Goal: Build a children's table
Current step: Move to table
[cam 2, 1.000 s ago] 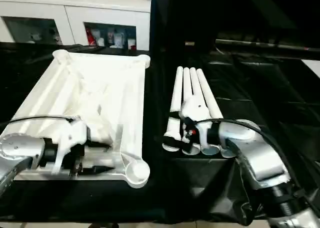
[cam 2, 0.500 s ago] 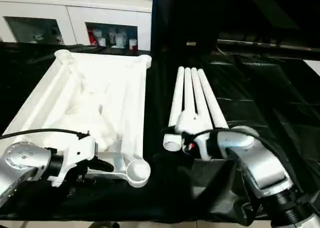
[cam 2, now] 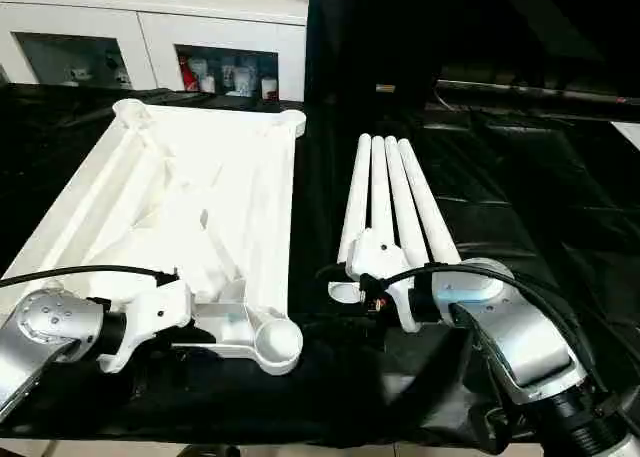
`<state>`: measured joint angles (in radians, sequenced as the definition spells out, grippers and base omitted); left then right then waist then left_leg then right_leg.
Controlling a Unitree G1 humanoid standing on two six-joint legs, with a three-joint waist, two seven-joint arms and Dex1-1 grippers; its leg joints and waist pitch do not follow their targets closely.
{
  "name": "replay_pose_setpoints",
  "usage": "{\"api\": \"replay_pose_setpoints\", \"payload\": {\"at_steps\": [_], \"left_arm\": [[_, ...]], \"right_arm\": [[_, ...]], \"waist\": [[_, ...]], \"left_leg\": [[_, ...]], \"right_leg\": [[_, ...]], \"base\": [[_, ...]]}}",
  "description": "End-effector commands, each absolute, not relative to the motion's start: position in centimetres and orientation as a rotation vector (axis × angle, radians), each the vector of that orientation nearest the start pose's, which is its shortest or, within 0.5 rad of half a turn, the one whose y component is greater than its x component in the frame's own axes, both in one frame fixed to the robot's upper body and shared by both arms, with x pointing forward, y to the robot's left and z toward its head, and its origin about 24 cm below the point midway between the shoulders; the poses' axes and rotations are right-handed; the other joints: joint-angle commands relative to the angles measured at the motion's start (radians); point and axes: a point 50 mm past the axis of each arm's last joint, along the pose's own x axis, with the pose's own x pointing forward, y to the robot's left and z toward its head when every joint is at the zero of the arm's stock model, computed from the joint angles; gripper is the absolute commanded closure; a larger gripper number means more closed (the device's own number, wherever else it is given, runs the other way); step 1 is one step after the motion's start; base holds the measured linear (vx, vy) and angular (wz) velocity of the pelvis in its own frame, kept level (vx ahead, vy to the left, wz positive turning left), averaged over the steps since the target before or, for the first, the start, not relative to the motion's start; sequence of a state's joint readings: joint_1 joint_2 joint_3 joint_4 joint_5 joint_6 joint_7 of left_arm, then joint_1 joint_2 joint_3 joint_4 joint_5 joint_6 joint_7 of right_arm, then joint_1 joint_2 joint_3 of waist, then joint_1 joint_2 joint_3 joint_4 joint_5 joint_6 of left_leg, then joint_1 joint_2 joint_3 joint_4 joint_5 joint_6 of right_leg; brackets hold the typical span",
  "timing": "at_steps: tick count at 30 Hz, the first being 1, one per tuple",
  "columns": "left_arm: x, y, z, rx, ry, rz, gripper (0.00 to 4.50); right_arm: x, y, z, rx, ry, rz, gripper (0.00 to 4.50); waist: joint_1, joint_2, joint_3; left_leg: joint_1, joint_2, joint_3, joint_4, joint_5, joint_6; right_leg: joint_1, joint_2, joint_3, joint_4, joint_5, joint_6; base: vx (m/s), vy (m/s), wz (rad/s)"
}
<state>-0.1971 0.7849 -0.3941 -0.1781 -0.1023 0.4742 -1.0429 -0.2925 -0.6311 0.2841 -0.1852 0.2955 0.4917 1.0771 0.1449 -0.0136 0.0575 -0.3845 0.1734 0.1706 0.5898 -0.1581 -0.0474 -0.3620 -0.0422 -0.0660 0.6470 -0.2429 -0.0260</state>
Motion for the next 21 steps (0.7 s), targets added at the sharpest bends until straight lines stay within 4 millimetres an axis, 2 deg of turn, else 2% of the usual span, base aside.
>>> {"api": "replay_pose_setpoints", "payload": {"at_steps": [1, 6, 7, 9, 12, 13, 16, 17, 21], "left_arm": [[24.4, 18.5, 5.8, 0.611, 0.645, -1.132, 4.14], [26.2, 18.7, 6.4, 0.601, 0.559, -1.017, 4.3], [26.9, 19.1, 6.5, 0.615, 0.549, -0.98, 4.36], [27.1, 19.3, 6.5, 0.622, 0.548, -0.967, 4.38], [27.7, 19.5, 6.6, 0.646, 0.517, -0.95, 4.48], [27.9, 19.5, 6.7, 0.656, 0.493, -0.959, 4.48], [27.9, 19.3, 6.7, 0.667, 0.464, -1.002, 4.48], [27.8, 19.2, 6.8, 0.663, 0.452, -1.023, 4.48], [27.1, 18.7, 7.0, 0.596, 0.435, -1.113, 4.48]], "right_arm": [[25.2, -14.3, 9.6, -0.322, 0.372, 1.33, 0.59], [25.6, -14.2, 9.7, -0.333, 0.351, 1.302, 0.59], [26.0, -14.2, 9.5, -0.35, 0.341, 1.271, 0.59], [26.3, -14.2, 9.5, -0.357, 0.338, 1.255, 0.59], [26.8, -14.1, 9.5, -0.361, 0.321, 1.225, 0.59], [27.0, -14.0, 9.6, -0.359, 0.311, 1.213, 0.59], [27.4, -13.9, 9.6, -0.356, 0.299, 1.2, 0.59], [27.6, -13.9, 9.5, -0.355, 0.298, 1.195, 0.59], [27.9, -14.0, 9.2, -0.352, 0.295, 1.181, 0.59]], "waist": [[0.0, 0.008, -0.053], [-0.003, 0.006, -0.056], [-0.007, 0.001, -0.057], [-0.008, 0.001, -0.058], [-0.015, 0.0, -0.061], [-0.017, -0.001, -0.062], [-0.012, 0.004, -0.066], [-0.011, 0.002, -0.065], [-0.001, 0.003, -0.064]], "left_leg": [[0.027, 0.068, -0.033, -0.074, -0.286, -0.006], [0.022, 0.065, -0.034, -0.072, -0.276, -0.01], [0.015, 0.063, -0.034, -0.072, -0.255, -0.006], [0.014, 0.06, -0.033, -0.071, -0.244, -0.005], [0.017, 0.061, -0.032, -0.068, -0.218, 0.003], [0.021, 0.061, -0.029, -0.065, -0.218, 0.01], [0.02, 0.063, -0.028, -0.062, -0.191, 0.019], [0.022, 0.064, -0.027, -0.062, -0.192, 0.023], [0.023, 0.065, -0.024, -0.063, -0.196, 0.019]], "right_leg": [[0.017, -0.114, 0.066, -0.105, -0.28, -0.132], [0.021, -0.115, 0.063, -0.104, -0.29, -0.124], [0.025, -0.115, 0.061, -0.103, -0.272, -0.121], [0.025, -0.114, 0.06, -0.103, -0.27, -0.118], [0.022, -0.108, 0.06, -0.097, -0.201, -0.132], [0.02, -0.11, 0.061, -0.096, -0.181, -0.143], [0.02, -0.11, 0.06, -0.092, -0.138, -0.15], [0.017, -0.11, 0.06, -0.09, -0.127, -0.157], [0.017, -0.113, 0.061, -0.09, -0.14, -0.161]], "base": [[0.0, 0.0, 0.0], [0.0, 0.0, 0.0], [0.0, 0.0, 0.0], [0.0, 0.0, 0.0], [0.0, 0.0, 0.0], [0.0, 0.0, 0.0], [0.0, 0.0, 0.0], [0.0, 0.0, 0.0], [0.0, 0.0, 0.0]]}}
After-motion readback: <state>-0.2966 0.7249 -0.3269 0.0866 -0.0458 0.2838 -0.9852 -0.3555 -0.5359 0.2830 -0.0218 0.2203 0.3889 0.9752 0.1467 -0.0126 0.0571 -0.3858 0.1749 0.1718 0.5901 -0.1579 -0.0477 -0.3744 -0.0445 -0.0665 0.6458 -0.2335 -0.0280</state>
